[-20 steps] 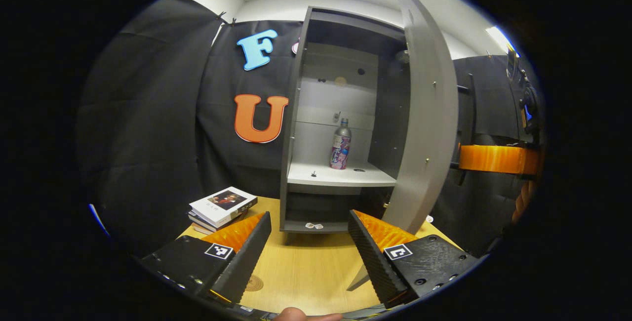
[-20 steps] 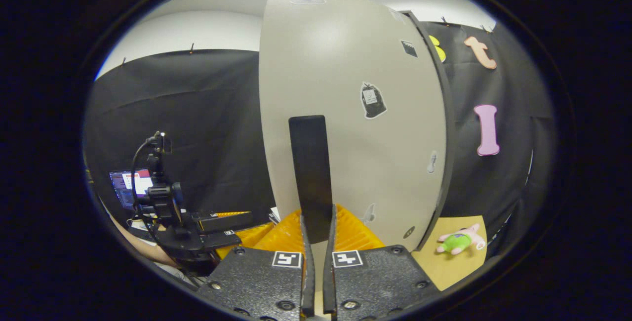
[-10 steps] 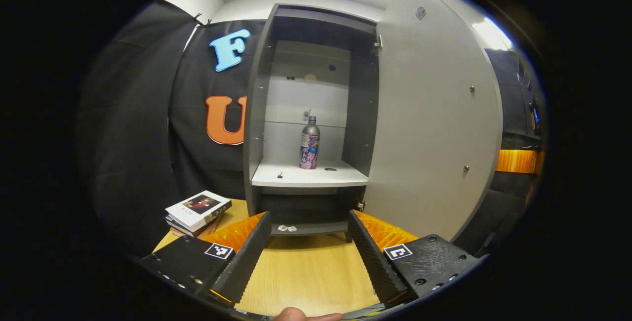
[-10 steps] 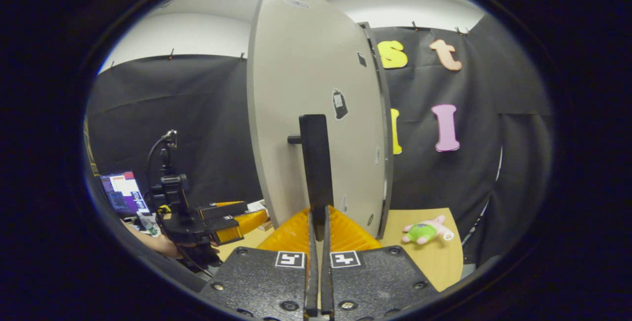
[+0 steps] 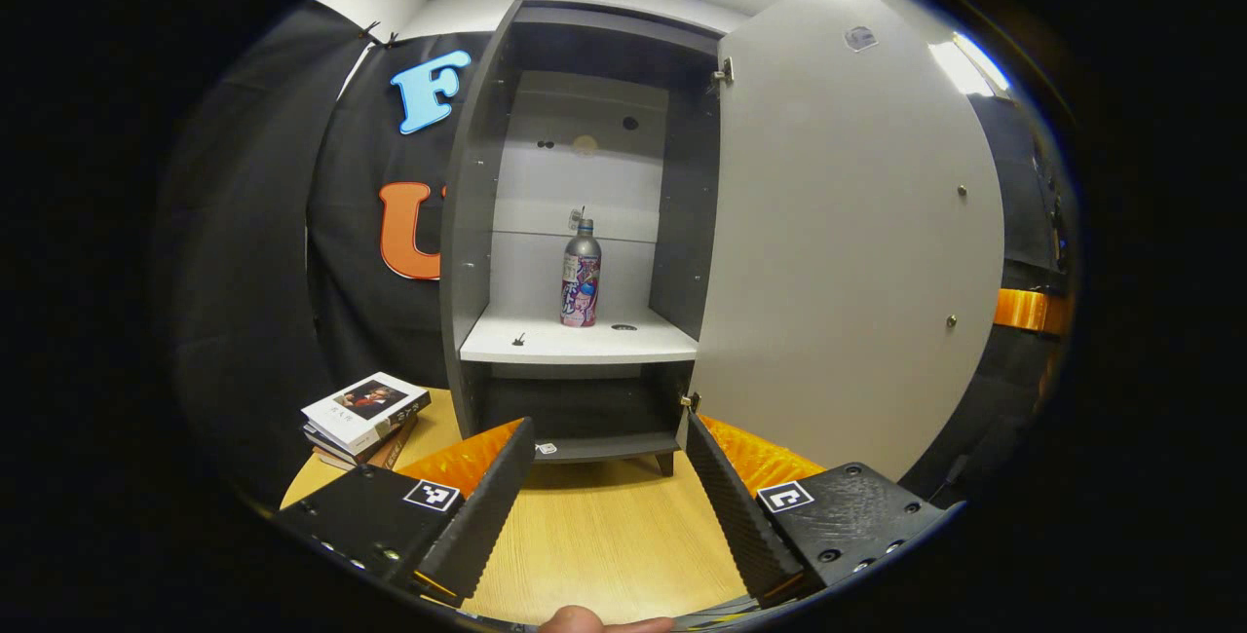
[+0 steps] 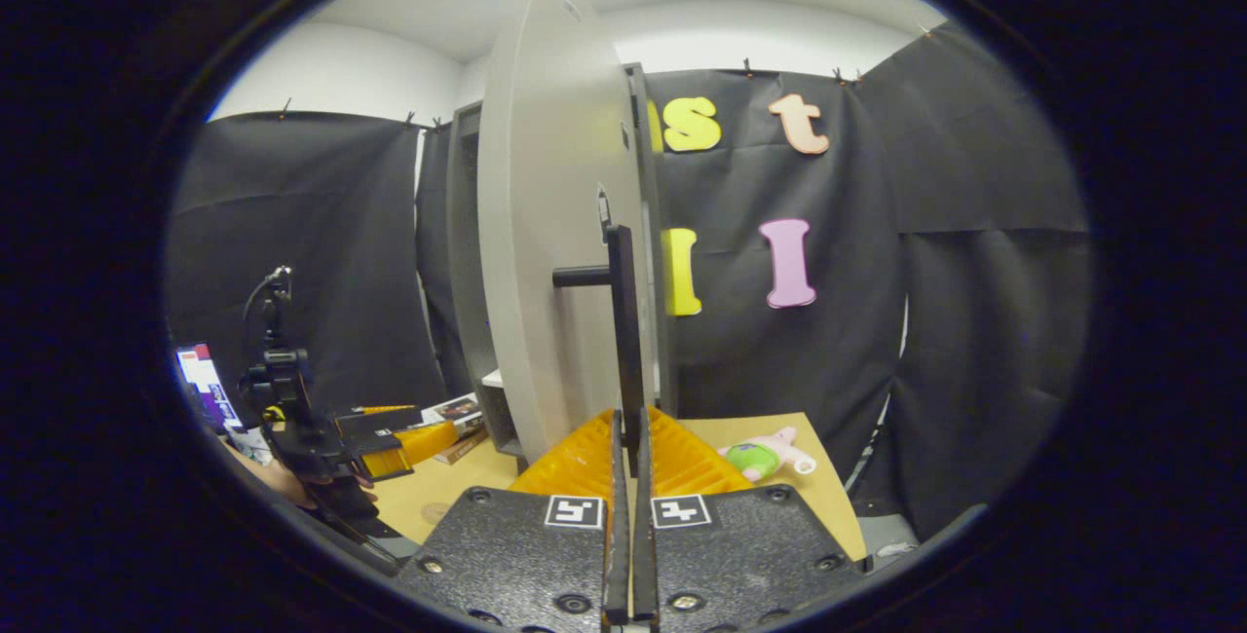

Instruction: Open the cabinet door with the right hand, grasp the bottle in the cabinet with the left hand and place it on the coaster, then close the cabinet door with the right hand.

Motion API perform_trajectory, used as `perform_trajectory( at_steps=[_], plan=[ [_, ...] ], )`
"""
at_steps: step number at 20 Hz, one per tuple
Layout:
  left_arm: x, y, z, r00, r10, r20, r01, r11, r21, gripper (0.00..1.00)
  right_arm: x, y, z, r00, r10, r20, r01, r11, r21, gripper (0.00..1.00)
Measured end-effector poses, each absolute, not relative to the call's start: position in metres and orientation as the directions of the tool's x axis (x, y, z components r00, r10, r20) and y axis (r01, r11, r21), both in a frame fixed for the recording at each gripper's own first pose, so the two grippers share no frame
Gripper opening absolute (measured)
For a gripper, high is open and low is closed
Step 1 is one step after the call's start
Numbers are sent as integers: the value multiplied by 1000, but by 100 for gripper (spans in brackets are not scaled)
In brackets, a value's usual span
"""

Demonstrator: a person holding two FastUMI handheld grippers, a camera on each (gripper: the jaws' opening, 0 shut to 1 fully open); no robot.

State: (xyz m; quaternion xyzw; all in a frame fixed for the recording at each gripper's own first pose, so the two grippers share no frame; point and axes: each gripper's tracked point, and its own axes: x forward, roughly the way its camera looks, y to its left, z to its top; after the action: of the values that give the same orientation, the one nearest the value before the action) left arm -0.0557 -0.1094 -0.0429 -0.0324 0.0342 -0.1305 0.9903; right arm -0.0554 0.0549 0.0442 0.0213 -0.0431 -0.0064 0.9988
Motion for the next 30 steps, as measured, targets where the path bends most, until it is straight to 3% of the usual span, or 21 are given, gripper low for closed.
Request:
perform_trajectory(
  at_steps=[2,8,12,13,21,27,28,30],
  plan=[
    [-52,-115,-45,961,-269,-67,265,962,-65,95,-57,62,45,996,9,90,-16,997,79,5],
    [-38,-131,-46,958,-278,-75,276,961,-32,95,-56,43,45,992,-66,110,61,997,51,2],
    [-31,-133,-43,964,-255,-75,255,967,-10,95,-59,31,47,982,-137,128,125,987,98,89],
    [-28,-130,-42,967,-244,-71,244,970,-6,95,-59,27,51,976,-159,145,144,984,109,100],
    [8,-113,-40,980,-173,-95,173,985,-11,95,-63,-5,50,954,-255,155,223,955,197,100],
    [92,-115,-14,989,-139,-56,140,990,16,95,-65,-25,56,937,-311,160,269,933,238,97],
    [108,-119,-14,986,-148,-71,149,989,5,100,-66,-27,54,935,-320,153,280,931,236,100],
    [138,-118,-5,988,-140,-67,139,990,-8,95,-67,-32,49,933,-333,139,297,927,229,100]
  ],
)
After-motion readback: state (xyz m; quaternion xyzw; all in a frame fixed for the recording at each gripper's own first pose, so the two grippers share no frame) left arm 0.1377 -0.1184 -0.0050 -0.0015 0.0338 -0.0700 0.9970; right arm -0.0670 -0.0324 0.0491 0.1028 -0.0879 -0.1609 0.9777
